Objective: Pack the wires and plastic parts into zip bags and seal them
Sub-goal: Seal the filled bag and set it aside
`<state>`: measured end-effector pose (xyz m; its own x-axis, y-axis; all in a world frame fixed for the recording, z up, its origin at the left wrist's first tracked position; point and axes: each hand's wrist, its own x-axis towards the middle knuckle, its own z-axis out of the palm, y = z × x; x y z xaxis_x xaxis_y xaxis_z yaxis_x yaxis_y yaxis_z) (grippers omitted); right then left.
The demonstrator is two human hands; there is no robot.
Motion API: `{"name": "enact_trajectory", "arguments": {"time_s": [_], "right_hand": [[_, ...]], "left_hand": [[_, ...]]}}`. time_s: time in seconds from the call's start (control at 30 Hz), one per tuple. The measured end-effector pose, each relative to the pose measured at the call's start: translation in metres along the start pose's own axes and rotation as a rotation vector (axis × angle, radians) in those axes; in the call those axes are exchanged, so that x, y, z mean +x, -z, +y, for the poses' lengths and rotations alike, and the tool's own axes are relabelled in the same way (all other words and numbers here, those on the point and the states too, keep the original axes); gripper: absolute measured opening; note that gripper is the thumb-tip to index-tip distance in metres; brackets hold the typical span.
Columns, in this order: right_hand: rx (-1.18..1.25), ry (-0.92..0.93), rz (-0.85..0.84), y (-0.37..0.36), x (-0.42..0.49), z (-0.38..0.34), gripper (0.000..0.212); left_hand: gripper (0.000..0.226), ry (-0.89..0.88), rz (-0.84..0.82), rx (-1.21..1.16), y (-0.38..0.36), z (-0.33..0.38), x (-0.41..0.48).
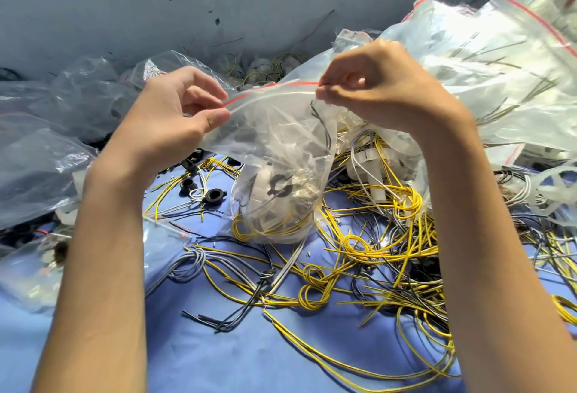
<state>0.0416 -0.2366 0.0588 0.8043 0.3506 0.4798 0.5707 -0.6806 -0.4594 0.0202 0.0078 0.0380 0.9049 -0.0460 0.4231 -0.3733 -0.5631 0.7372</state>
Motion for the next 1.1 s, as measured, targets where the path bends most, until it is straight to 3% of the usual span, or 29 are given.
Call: {"name": "enact_trajectory", "arguments": {"time_s": [0.2, 0.4, 0.9, 1.1], "right_hand": [[0.024, -0.008, -0.004, 0.003, -0.001, 0.001, 0.008], [0.012, 0.019, -0.033, -0.003, 0.000, 0.001, 0.014], [0.033, 0.047, -0.010, -0.004, 0.001, -0.006, 0.008], [0.065, 0.052, -0.020, -0.009, 0.002, -0.006, 0.016]], "left_hand": [[0.028, -0.022, 0.014, 0.108, -0.008, 0.003, 0.001], [0.022, -0.023, 0.026, -0.010, 0.000, 0.002, 0.000], [0.029, -0.060, 0.031, -0.015, -0.005, 0.006, -0.001], [0.025, -0.046, 0.003, -0.086, -0.005, 0.006, -0.002]]}}
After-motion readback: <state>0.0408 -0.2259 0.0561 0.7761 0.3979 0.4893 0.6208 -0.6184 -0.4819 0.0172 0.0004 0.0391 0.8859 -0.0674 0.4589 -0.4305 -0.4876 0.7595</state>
